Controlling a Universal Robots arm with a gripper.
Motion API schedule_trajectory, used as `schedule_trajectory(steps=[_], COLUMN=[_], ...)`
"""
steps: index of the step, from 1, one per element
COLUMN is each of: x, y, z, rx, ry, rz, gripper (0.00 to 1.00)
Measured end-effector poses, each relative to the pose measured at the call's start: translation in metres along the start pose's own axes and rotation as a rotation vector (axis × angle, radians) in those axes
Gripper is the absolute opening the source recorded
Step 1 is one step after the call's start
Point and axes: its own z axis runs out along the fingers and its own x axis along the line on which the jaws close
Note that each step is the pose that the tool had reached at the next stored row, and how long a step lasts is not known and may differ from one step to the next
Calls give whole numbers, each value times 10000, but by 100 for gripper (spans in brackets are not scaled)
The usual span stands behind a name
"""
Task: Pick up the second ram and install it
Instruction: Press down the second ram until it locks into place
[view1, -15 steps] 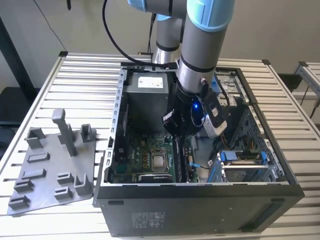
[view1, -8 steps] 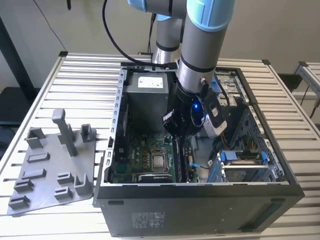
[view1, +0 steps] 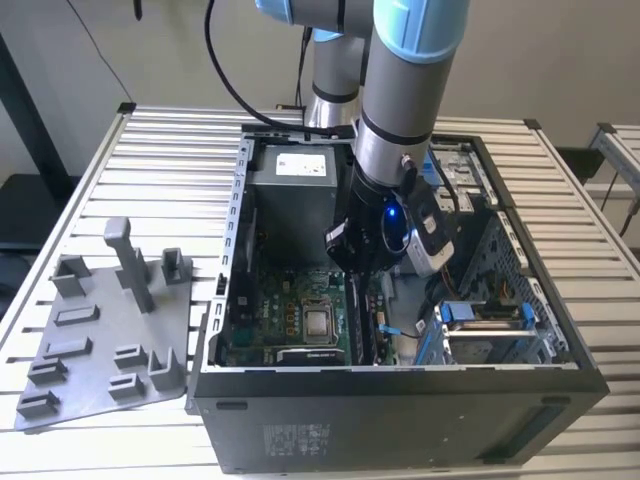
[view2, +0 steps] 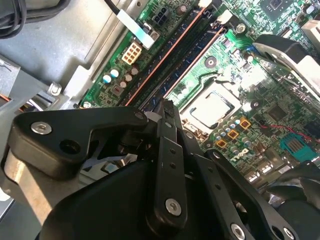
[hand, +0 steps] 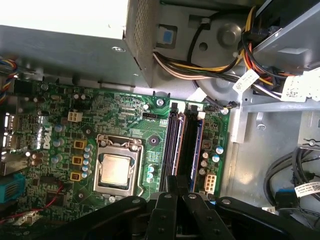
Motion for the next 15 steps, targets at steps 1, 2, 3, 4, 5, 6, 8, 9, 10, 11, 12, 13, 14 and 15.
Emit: schedule_trajectory(steps=[1,2,3,4,5,6,8,9,10,11,12,13,14,15], x=[-1,-1,-1,-1,-1,-2,-3,-3,-4,-4,-4,-4,-4,-4], y=[1,0,0,1,4,7,12,15,18,20,22,23,23,23], z=[13,29,47,66,84,102,137,156,175,193,209,223,236,239], rx=[-3,-1,0,0,-2,-2,1,0,-1,0,7,17,24,18], ry=[-5,-4,-3,-4,-4,-4,-3,-3,-3,-3,0,5,8,5], rz=[-4,-12,-18,-21,-25,-29,-37,-42,-48,-54,-57,-61,-64,-66], gripper=[11,11,11,11,11,11,11,11,11,11,11,11,11,11])
